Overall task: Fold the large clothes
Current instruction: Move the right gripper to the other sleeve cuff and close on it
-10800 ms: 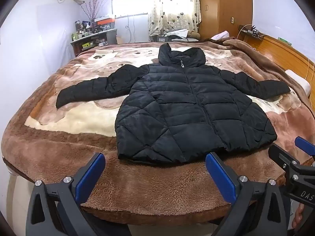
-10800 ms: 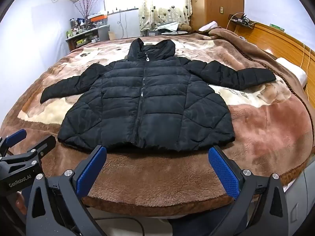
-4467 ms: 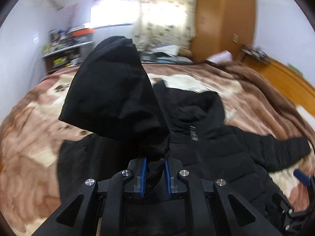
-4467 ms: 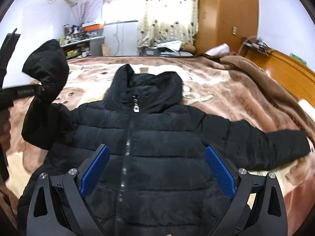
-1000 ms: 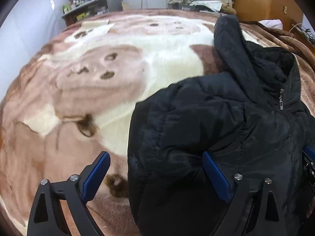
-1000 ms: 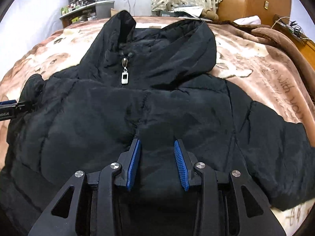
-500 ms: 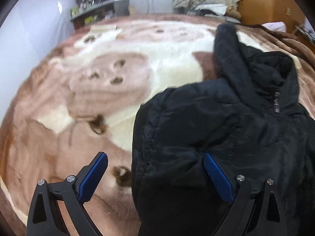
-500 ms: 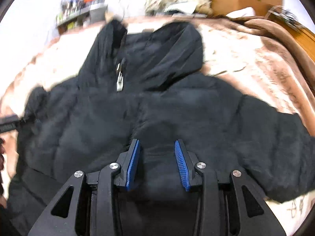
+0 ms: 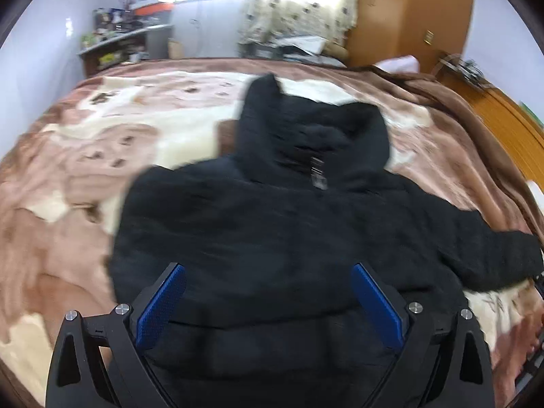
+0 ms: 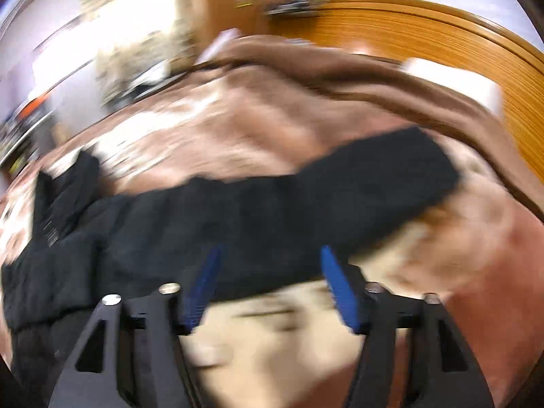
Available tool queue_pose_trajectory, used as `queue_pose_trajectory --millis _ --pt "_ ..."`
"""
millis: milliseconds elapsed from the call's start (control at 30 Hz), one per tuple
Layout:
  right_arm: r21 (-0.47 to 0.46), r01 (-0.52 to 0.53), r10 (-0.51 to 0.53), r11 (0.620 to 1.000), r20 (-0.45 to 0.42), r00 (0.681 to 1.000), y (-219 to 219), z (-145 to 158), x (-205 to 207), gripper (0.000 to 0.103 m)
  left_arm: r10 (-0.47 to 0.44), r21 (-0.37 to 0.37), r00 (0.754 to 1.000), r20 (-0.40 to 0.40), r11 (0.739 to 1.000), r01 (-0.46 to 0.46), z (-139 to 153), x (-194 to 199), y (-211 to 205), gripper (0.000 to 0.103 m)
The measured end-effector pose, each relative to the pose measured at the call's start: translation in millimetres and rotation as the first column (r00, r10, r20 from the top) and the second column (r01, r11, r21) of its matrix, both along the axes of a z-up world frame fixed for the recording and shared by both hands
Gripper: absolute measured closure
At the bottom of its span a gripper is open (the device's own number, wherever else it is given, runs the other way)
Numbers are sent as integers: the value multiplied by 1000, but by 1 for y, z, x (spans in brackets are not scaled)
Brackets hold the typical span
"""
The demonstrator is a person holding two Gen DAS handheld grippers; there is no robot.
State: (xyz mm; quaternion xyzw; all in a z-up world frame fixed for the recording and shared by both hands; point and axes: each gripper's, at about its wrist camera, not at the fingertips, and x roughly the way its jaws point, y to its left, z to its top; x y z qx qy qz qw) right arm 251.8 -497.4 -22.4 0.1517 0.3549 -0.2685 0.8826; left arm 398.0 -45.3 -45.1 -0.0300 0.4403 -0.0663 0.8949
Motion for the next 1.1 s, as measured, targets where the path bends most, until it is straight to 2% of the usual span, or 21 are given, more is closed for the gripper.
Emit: queue_pose_trajectory --millis 167,300,400,533,667,700,733,800,1000,1100 --pt "109 108 -110 988 16 994 -57 -13 -19 33 -93 36 995 -47 995 94 -17 -6 -45 4" --pt "167 129 -136 977 29 990 -72 -28 -13 32 -117 57 991 -71 991 121 -26 -9 -60 4" --pt "180 142 -152 973 43 988 -79 -34 -5 32 -132 58 988 -82 989 137 -31 -8 -66 4" --pt "122 143 -146 982 15 989 -82 -41 11 32 -126 70 988 -88 989 133 -39 -4 -69 4" --pt "166 180 -187 970 28 982 -88 -47 12 32 -113 64 989 -99 991 120 -45 0 -64 4" --pt "161 182 -190 970 34 981 -86 -46 12 37 -116 64 988 -104 990 123 -46 1 -63 4" --pt "156 183 -191 971 35 981 -84 -46 12 54 -116 65 987 -108 990 124 -48 2 -63 4" --pt "132 185 -190 974 27 981 -80 -42 13 72 -127 62 986 -108 989 134 -48 3 -62 4" --pt "33 96 -98 995 87 991 -55 -8 19 90 -103 41 990 -100 993 107 -45 8 -52 4" --pt "-3 19 -19 1000 146 989 -31 19 23 94 -90 23 991 -98 995 93 -41 9 -45 4"
